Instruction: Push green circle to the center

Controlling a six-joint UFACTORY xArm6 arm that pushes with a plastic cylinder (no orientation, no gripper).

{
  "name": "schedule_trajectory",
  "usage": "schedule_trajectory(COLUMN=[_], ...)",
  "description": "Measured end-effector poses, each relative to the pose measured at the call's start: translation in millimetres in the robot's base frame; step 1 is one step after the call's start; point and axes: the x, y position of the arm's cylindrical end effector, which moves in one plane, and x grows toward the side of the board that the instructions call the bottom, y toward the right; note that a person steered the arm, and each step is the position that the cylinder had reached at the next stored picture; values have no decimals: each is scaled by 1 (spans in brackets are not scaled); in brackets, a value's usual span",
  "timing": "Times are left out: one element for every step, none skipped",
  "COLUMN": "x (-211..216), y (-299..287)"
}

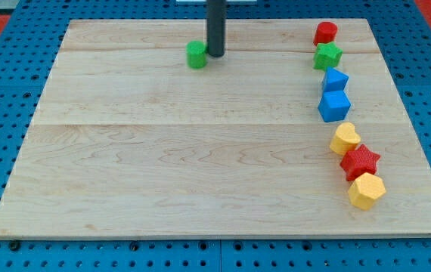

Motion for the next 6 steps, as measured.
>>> schedule_trajectory(x=[7,-36,-55,9,47,19], y=[6,22,-36,-54,-41,-36])
